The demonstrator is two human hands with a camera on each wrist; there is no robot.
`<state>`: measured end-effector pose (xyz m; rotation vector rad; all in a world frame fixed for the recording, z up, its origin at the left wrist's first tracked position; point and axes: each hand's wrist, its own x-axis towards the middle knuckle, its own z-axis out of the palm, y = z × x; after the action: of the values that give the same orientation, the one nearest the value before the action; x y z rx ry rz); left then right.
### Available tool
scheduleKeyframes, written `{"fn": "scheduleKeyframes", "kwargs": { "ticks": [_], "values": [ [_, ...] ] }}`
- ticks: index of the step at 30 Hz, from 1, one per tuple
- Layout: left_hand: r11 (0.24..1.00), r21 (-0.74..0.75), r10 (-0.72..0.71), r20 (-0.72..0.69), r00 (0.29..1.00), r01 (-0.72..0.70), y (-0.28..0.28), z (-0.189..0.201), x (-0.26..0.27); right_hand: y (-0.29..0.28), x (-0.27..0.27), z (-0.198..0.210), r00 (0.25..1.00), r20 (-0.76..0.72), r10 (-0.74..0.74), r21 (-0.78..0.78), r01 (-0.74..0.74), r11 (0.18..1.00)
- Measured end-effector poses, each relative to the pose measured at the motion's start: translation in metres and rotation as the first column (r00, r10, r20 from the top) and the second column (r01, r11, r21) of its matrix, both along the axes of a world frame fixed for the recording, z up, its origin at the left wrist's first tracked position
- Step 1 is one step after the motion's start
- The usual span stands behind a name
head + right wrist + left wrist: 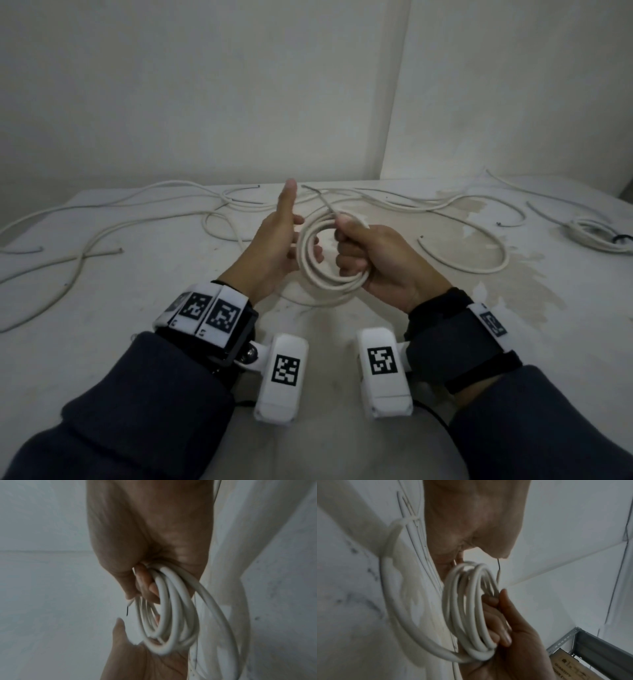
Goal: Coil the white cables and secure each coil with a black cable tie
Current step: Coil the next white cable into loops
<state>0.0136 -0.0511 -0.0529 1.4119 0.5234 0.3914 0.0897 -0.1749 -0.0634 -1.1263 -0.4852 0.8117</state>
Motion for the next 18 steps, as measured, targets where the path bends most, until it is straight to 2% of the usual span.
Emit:
{"fn": "scheduleKeyframes", "kwargs": {
  "ticks": [3,5,6,8,9,10,12,14,16,18],
  "values": [
    [0.995,0.095,0.045,-0.062,0.997,-0.039,0.005,-0.002,-0.001,-0.006,0.011,0.0,0.973,-0.146,-0.181,0.15,0.203,0.968],
    [0.99,0.133,-0.017,-0.16,0.987,0.038,0.007,-0.004,-0.004,-0.009,0.017,-0.001,0.943,-0.219,-0.252,0.206,0.297,0.932],
    [0.982,0.146,-0.083,-0.253,0.964,0.123,0.006,-0.006,-0.005,-0.01,0.018,-0.001,0.93,-0.251,-0.27,0.23,0.329,0.916],
    [0.938,0.147,-0.213,-0.467,0.858,0.313,-0.001,-0.006,-0.008,-0.011,0.019,-0.001,0.909,-0.307,-0.283,0.28,0.37,0.886],
    [0.921,0.141,-0.24,-0.528,0.815,0.363,-0.003,-0.007,-0.009,-0.011,0.02,0.0,0.903,-0.328,-0.277,0.305,0.379,0.873],
    [0.921,0.138,-0.235,-0.549,0.802,0.364,-0.003,-0.008,-0.009,-0.011,0.02,0.0,0.9,-0.345,-0.264,0.327,0.379,0.866],
    [0.95,0.141,-0.173,-0.501,0.848,0.277,0.001,-0.011,-0.008,-0.01,0.019,0.001,0.904,-0.361,-0.228,0.349,0.358,0.866],
    [0.974,0.148,-0.1,-0.395,0.913,0.171,0.006,-0.013,-0.006,-0.008,0.019,-0.001,0.912,-0.348,-0.219,0.334,0.339,0.88],
    [0.991,0.118,-0.042,-0.222,0.974,0.069,0.005,-0.012,-0.003,-0.005,0.018,-0.004,0.923,-0.295,-0.248,0.273,0.33,0.903],
    [0.996,0.086,0.024,-0.027,0.999,-0.022,0.001,-0.01,-0.001,-0.003,0.016,-0.005,0.941,-0.221,-0.256,0.208,0.301,0.931]
  ]
}}
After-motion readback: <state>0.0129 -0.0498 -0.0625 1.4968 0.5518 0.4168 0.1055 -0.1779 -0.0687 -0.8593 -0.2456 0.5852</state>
